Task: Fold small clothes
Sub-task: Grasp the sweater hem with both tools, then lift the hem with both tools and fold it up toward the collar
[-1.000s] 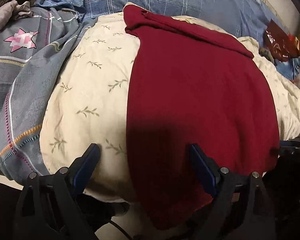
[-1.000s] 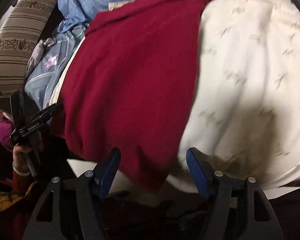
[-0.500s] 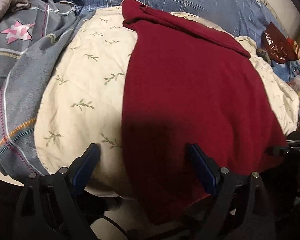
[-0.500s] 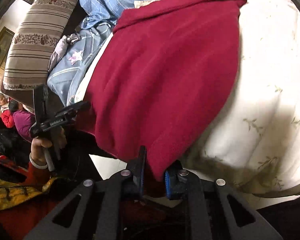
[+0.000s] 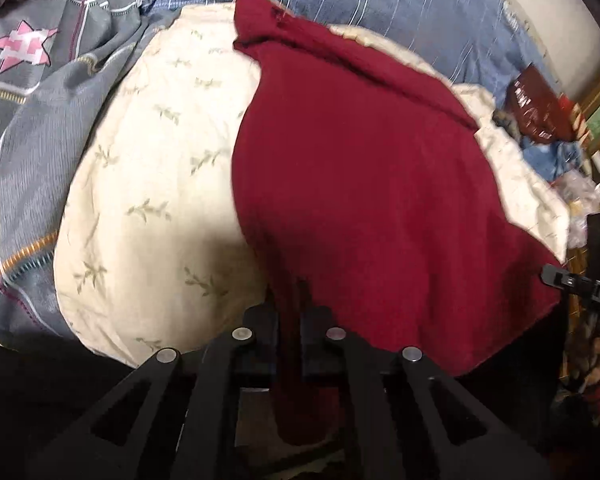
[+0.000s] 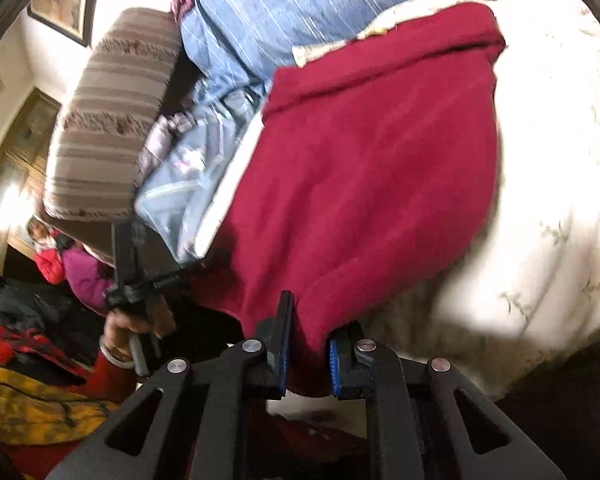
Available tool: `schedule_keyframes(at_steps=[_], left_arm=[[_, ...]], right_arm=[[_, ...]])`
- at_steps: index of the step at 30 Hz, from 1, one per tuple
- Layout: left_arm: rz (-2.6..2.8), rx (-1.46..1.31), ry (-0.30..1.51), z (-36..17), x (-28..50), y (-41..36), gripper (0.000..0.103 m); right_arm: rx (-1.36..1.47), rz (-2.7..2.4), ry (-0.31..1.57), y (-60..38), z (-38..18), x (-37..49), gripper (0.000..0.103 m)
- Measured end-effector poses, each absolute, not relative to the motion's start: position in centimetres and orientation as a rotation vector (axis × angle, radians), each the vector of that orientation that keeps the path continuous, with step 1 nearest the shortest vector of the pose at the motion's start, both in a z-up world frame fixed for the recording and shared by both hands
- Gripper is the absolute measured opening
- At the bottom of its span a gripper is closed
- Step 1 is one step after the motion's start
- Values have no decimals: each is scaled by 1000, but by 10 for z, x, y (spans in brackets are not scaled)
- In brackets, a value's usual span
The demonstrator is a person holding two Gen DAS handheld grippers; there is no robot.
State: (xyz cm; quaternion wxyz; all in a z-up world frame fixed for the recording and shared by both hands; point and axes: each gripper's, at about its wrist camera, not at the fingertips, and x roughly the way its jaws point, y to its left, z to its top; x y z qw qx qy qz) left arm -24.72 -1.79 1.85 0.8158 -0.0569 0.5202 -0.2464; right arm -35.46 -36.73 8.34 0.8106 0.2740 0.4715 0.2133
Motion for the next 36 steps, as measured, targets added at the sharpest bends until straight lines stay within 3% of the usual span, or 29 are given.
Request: schedule_keyframes(at_steps=[8,18,31,36], left_arm=[[-579,-157,926,85,-216,-33,4],[-569,-169,773,128,-122,-81,4],[-448,-256,852,80,17,-105,4],[-464,-186,848,72,29,-116,15]], right_arm=[[641,404,819,-401,122,-328,14],[600,263,692,-448,154,-234,13],[641,118,792,-497,96,-88,14],[761,90,879,-516,57,-62,20]])
